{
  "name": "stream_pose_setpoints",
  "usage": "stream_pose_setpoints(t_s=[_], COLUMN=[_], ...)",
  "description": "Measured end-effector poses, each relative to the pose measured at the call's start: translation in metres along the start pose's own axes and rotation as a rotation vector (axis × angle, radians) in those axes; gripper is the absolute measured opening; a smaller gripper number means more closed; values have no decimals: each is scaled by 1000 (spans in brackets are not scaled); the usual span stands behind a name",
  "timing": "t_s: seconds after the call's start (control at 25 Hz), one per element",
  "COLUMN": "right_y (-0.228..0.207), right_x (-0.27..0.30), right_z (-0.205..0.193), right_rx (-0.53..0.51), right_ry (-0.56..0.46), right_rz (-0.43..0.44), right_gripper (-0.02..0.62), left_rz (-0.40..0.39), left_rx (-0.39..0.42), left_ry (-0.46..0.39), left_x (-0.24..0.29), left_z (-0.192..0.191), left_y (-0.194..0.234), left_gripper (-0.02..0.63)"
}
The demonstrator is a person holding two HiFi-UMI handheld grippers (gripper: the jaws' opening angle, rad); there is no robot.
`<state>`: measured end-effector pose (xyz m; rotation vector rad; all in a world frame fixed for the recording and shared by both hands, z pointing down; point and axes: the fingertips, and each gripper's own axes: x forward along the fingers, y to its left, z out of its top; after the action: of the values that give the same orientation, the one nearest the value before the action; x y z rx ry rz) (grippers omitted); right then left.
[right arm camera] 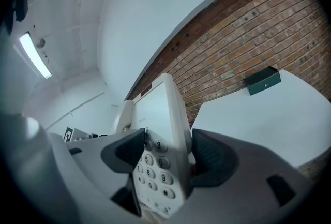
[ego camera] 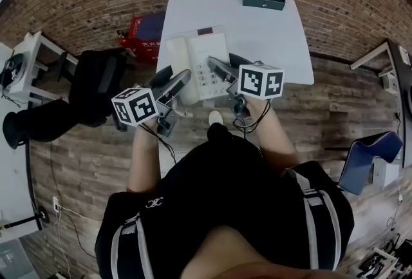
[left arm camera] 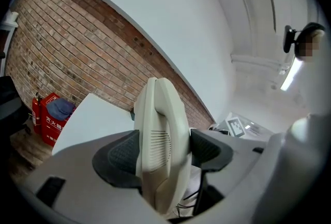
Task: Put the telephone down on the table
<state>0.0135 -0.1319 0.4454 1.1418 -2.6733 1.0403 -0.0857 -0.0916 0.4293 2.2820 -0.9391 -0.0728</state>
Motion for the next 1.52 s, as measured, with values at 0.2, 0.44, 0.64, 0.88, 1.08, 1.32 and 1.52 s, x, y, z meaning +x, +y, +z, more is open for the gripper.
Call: stream_pose_setpoints(t_s=[0.2, 0.44, 0.64, 0.88, 1.08, 1.32, 1.52], right_y=[-43, -95, -133, -167, -192, -221, -239], right_x=[58, 112, 153, 204, 244, 286, 304], right_z=[46, 84, 99, 94, 76, 52, 41], right_rx=[28, 42, 62, 59, 109, 180, 213], right_ry=[47, 89, 149, 215, 274, 326, 349], right_rz=[-12, -32, -32, -56, -85, -115, -152], right_gripper=[241, 241, 241, 242, 242, 241, 241], left_rz=[12, 28, 57, 75, 84, 107, 100], left_rx=[-61, -111, -151, -219, -286, -355, -401], left_ry=[30, 67, 102, 156, 185, 237, 237], left_x=[54, 112, 149, 175, 188, 203, 214], left_z=[44, 74, 87, 84, 79, 66, 59], left_y=[52, 103, 145, 201, 246, 300, 326], left_gripper=[307, 307, 307, 303, 301, 299, 298])
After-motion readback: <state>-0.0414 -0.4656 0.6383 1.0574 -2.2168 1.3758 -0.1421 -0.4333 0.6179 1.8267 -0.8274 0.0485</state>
